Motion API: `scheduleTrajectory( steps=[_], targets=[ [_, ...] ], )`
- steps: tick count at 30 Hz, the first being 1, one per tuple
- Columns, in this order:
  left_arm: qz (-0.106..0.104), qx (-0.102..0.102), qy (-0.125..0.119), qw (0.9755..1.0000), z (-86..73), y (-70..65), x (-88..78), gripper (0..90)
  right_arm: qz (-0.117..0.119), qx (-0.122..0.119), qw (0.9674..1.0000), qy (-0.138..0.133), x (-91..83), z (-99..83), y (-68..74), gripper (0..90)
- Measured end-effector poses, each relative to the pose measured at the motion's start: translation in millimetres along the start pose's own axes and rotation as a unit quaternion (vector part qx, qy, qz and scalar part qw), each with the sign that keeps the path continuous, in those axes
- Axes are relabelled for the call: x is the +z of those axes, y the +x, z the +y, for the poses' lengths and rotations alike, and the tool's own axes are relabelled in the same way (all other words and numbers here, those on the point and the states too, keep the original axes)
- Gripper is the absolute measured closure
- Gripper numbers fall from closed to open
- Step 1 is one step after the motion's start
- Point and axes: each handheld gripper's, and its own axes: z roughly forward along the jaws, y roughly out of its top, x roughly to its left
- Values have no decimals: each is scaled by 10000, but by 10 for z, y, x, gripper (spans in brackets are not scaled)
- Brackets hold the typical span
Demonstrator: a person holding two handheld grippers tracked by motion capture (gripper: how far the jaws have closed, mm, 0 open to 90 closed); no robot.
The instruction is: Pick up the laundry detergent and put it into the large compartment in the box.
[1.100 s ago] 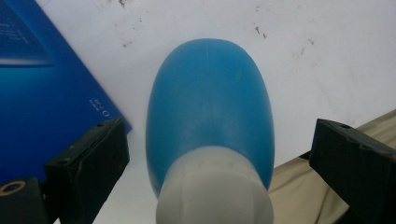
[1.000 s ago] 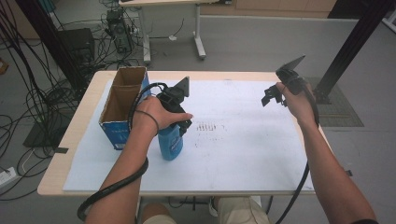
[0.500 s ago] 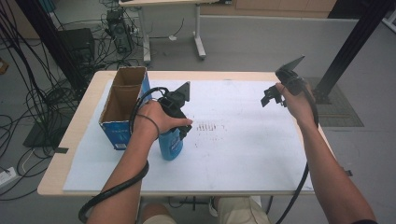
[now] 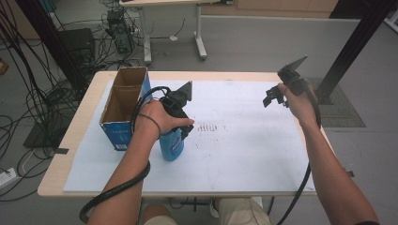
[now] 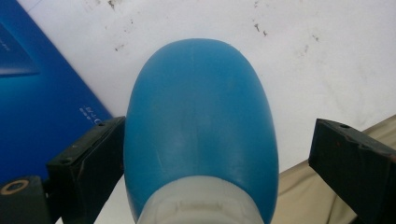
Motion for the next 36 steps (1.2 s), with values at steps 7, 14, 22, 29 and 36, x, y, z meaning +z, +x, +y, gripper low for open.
scheduleTrajectory(
  steps=[7, 14, 22, 29, 36],
  targets=[
    [9, 11, -49, 10000, -19, -11, -32, 62, 7, -11, 10000, -2, -7, -1, 1, 69],
    [31, 24, -106, 9999, -26, -28, -53, 63, -1, -30, 10000, 3, -4, 2, 1, 69],
    [71, 41, -128, 9999, -32, -40, -65, 65, -8, -40, 10000, 13, 4, 9, 12, 69],
    [76, 58, -127, 9999, -42, -38, -73, 66, -13, -56, 10000, 15, 8, 11, 28, 69],
    [85, 63, -127, 9999, -38, -45, -73, 67, -18, -47, 10000, 9, -2, 4, 20, 69]
  ],
)
